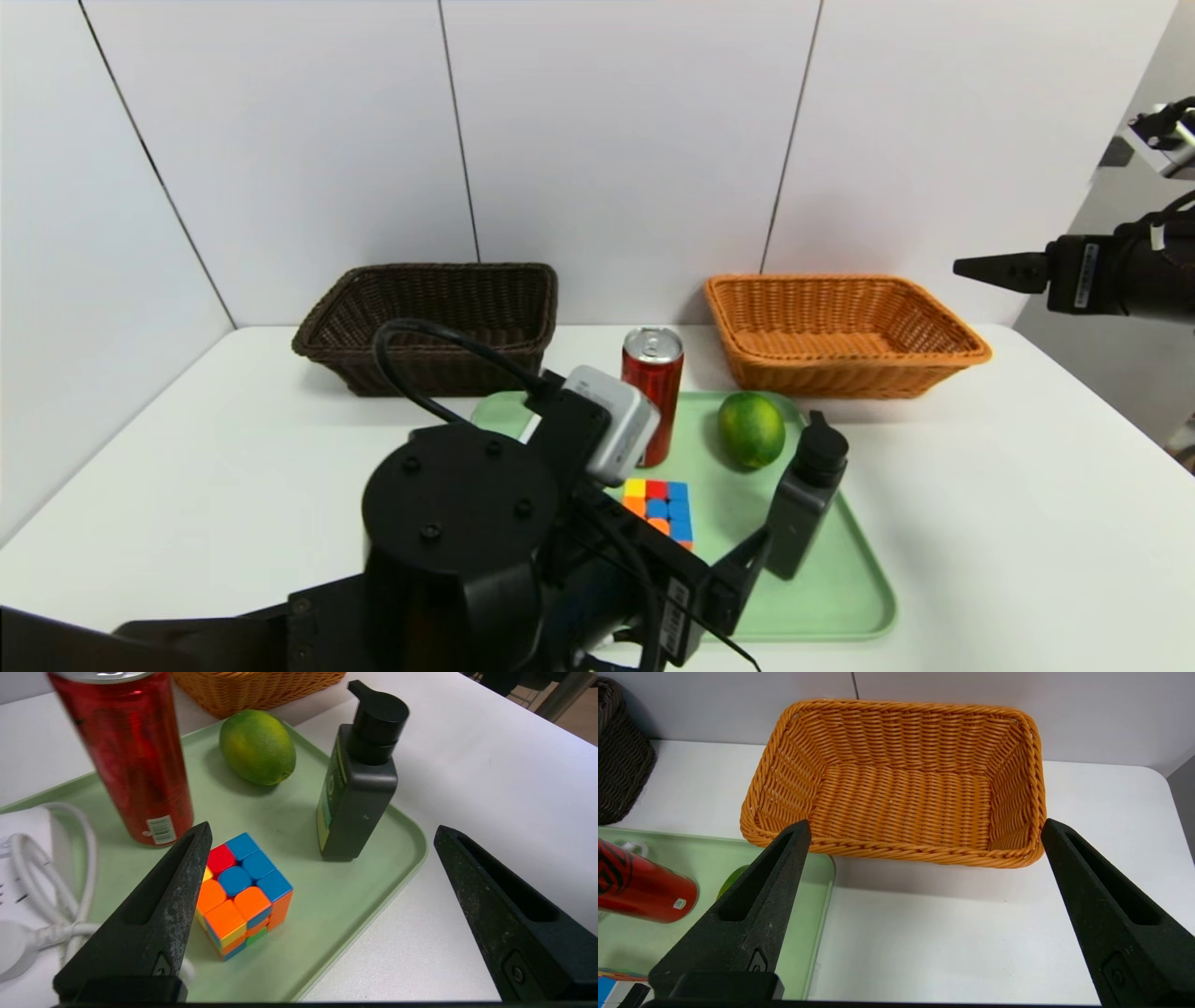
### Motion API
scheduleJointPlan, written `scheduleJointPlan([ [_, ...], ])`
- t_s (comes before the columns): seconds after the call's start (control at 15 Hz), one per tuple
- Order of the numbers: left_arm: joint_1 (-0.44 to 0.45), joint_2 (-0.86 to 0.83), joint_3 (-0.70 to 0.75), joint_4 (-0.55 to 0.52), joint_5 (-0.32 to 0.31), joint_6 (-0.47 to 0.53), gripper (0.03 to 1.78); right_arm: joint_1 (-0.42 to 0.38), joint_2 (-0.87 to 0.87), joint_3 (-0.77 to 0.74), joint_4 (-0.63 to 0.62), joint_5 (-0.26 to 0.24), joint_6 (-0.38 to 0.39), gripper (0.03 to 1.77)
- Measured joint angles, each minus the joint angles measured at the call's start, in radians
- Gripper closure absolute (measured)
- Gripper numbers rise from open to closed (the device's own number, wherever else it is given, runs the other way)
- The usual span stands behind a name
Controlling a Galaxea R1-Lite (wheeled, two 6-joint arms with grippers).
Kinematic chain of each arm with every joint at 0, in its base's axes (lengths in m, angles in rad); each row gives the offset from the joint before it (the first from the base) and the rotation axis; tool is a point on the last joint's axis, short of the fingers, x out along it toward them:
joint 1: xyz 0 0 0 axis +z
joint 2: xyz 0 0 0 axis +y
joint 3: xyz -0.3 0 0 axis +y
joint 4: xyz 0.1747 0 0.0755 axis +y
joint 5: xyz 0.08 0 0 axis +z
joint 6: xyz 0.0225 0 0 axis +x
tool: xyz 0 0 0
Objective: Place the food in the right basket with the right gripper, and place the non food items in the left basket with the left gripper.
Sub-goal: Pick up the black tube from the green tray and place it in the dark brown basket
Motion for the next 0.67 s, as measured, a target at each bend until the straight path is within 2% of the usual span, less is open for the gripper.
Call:
scheduleJointPlan([
  [0.2,-0.034,0.086,-0.011,-0.110,0.008,0.048,0.12,-0.003,-0.018,0.024,-0.002,0.001,-0.001,0.10],
  [0.67,-0.087,0.240,-0.115,-0.129,0.073,0.039,0.12,-0.010,-0.049,0.044,-0.002,0.001,-0.003,0.10],
])
